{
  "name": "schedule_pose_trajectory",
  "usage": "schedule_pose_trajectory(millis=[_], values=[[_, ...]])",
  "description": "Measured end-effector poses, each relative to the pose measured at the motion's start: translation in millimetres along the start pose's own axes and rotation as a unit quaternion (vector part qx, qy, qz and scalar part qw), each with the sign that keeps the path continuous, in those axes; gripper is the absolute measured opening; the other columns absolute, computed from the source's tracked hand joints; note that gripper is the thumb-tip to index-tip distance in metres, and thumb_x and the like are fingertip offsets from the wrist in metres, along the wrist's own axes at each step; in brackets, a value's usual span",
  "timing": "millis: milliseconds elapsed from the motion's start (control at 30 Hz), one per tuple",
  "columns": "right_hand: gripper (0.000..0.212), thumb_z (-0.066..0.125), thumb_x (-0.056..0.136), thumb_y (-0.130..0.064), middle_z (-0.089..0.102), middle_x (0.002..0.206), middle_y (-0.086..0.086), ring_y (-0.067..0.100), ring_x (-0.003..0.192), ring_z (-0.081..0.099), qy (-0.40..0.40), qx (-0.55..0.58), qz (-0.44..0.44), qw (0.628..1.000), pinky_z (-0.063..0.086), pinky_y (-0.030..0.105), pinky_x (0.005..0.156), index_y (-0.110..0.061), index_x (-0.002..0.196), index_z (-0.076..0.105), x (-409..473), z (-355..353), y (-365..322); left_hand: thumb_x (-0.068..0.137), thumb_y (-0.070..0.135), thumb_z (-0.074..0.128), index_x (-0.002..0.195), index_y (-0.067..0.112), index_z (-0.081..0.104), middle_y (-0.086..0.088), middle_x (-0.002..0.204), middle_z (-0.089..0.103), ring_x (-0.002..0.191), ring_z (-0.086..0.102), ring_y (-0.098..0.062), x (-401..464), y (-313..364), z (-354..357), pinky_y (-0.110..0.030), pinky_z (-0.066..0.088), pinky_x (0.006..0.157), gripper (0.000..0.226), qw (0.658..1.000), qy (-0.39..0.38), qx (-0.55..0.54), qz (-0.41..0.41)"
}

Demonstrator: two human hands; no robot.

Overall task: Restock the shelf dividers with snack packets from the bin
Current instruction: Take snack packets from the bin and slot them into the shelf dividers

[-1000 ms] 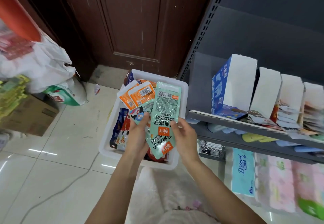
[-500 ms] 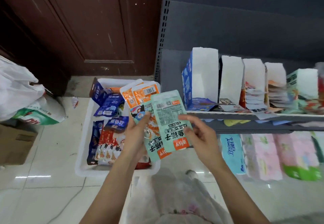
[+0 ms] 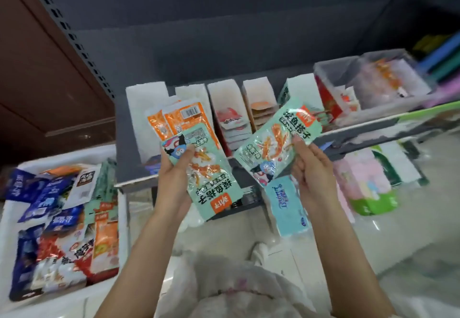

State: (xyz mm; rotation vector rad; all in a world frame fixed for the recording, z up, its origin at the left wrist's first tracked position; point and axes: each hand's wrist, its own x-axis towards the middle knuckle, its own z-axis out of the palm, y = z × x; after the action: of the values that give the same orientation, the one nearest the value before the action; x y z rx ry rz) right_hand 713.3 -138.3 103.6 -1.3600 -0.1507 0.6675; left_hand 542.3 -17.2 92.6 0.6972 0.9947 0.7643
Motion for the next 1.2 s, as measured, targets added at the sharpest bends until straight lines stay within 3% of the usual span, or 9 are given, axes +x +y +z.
schedule_pose_trajectory(millis=[133,300,600,767,833,900,967,1067,1200], values=[[0.022,0.071,0.084,-0.024,0.053,0.071,0.002,0.007,0.060,0.043,0.016,-0.134,-0.058,0.989,0.029,0.021,0.055,-0.004,0.079,0.066,26.6,-76.2,-32.4,0.092,0.008,0.057,0.127,0.022,0.051,0.000,0.113,0.070,0.102,0.068,-0.024,-12.8,-28.9,64.5,-0.044,0.055,0.082,0.038,0.999,-0.023,0.031,0.034],[0.012,0.064,0.090,-0.017,0.067,0.079,-0.009,0.016,0.065,0.061,0.025,-0.218,-0.189,0.957,0.050,0.029,0.058,-0.027,0.096,0.060,72.0,-140.8,-77.9,0.089,0.009,0.061,0.112,0.029,0.055,0.008,0.101,0.072,0.089,0.071,-0.015,-13.1,-50.9,115.8,-0.036,0.058,0.071,0.031,0.995,-0.013,0.085,0.057],[0.007,0.056,0.095,-0.015,0.069,0.103,-0.003,0.012,0.098,0.066,-0.129,-0.327,-0.235,0.906,0.054,0.025,0.084,-0.014,0.102,0.056,201.2,-105.8,-81.2,0.087,0.014,0.066,0.124,0.024,0.052,0.004,0.110,0.070,0.091,0.071,-0.016,20.8,-48.5,168.0,-0.038,0.057,0.075,0.041,0.990,0.004,0.119,0.076],[0.017,0.063,0.089,-0.014,0.069,0.103,0.005,0.019,0.093,0.065,-0.134,-0.550,-0.234,0.790,0.044,0.022,0.075,-0.012,0.105,0.063,237.5,-95.8,-50.8,0.087,0.011,0.065,0.115,0.023,0.053,0.001,0.106,0.070,0.084,0.072,-0.014,37.2,-46.9,186.0,-0.029,0.058,0.064,0.033,0.988,0.013,0.125,0.088],[0.031,0.064,0.083,-0.007,0.062,0.117,0.008,0.024,0.108,0.057,-0.179,-0.604,-0.250,0.736,0.043,0.029,0.092,-0.015,0.113,0.064,238.0,-99.9,-54.0,0.087,0.010,0.065,0.117,0.019,0.052,0.000,0.105,0.070,0.083,0.072,-0.013,43.1,-47.0,192.3,-0.025,0.057,0.060,0.034,0.988,0.017,0.123,0.090],[0.038,0.062,0.084,-0.003,0.055,0.125,0.004,0.022,0.116,0.051,-0.205,-0.539,-0.249,0.778,0.041,0.035,0.103,-0.018,0.119,0.060,218.2,-100.9,-63.0,0.086,0.010,0.065,0.122,0.015,0.052,-0.002,0.108,0.070,0.086,0.071,-0.016,48.2,-48.2,197.0,-0.027,0.058,0.063,0.038,0.990,0.017,0.110,0.087],[0.037,0.064,0.088,-0.020,0.058,0.120,-0.005,0.011,0.106,0.057,-0.222,-0.406,-0.173,0.869,0.048,0.027,0.094,-0.022,0.124,0.053,178.7,-94.2,-70.2,0.086,0.010,0.066,0.124,0.014,0.051,-0.004,0.111,0.070,0.091,0.071,-0.019,53.0,-51.0,202.7,-0.034,0.058,0.071,0.041,0.991,0.021,0.092,0.090],[0.056,0.073,0.072,-0.045,0.062,0.107,-0.008,0.005,0.095,0.062,-0.242,-0.311,-0.024,0.919,0.055,0.026,0.081,-0.026,0.119,0.047,135.3,-78.7,-56.4,0.083,0.006,0.069,0.124,0.010,0.051,-0.007,0.111,0.069,0.093,0.070,-0.022,57.9,-58.3,215.4,-0.040,0.058,0.077,0.045,0.992,0.026,0.062,0.106],[0.028,0.076,0.078,-0.016,0.071,0.098,0.000,0.018,0.092,0.068,-0.162,-0.207,0.015,0.965,0.056,0.047,0.081,-0.016,0.098,0.057,133.5,-73.7,-39.7,0.084,0.008,0.068,0.126,0.014,0.050,-0.005,0.111,0.070,0.097,0.069,-0.024,60.5,-66.4,227.6,-0.050,0.054,0.086,0.047,0.995,0.010,0.033,0.092]])
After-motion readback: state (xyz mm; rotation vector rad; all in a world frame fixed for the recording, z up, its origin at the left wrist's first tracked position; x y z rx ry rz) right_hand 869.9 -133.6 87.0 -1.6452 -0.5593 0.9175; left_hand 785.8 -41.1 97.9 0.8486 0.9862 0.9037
